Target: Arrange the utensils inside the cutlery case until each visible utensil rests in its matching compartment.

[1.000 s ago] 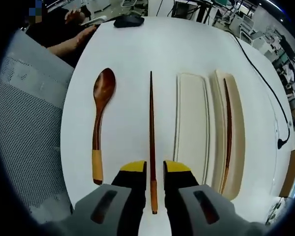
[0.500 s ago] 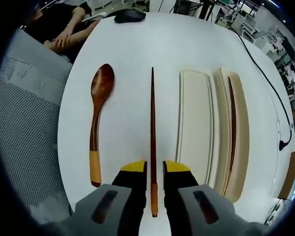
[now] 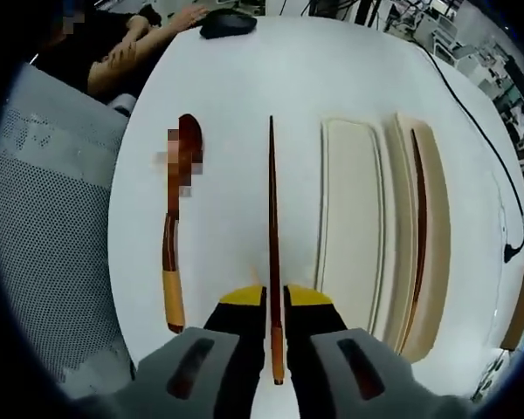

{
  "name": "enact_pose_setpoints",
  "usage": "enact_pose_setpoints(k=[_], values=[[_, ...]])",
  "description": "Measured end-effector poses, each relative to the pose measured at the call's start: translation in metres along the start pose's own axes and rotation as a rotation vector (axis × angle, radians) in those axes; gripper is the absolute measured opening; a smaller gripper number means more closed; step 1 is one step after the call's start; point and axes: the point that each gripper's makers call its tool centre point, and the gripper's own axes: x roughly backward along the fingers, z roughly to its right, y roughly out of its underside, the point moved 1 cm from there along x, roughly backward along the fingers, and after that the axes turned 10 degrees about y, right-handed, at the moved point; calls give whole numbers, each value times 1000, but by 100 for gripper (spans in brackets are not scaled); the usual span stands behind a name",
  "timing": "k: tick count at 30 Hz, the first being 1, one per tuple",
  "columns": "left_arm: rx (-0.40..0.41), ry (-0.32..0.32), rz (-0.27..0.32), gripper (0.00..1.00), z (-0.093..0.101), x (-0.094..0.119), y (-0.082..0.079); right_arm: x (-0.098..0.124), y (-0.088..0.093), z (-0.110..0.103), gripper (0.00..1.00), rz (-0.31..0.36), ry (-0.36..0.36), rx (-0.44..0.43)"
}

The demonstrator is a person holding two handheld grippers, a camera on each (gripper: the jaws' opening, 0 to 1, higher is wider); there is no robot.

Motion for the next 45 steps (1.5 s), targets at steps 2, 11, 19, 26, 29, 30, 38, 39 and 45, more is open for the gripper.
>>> enact_pose_setpoints(k=[2,11,19,26,29,30,38,39,45], values=[[0,1,0,79,1,0,0,0,1,-1,1,-9,2,20],[-8,0,-2,79,2,1,-1,1,-1,-1,1,-60,2,24],[-23,9,0,79,3,1,-5,2,0,-1,0,-66,-21,-115],[-29,3,6,79,-2,3,-10,5,1,-8,0,-56,-28,-119],[-36,8,5,79,-1,2,-10,10,-2,-6,0,-39,-36,-153],[-37,9,5,79,-1,2,-10,11,-2,-7,0,-38,-39,-158],[-42,20,3,79,3,0,-9,20,0,-6,0,-14,-42,-174],[-42,20,3,79,3,0,-9,21,1,-7,0,-16,-42,-177],[-37,22,-1,78,5,0,-6,25,1,-8,0,11,-32,-171]])
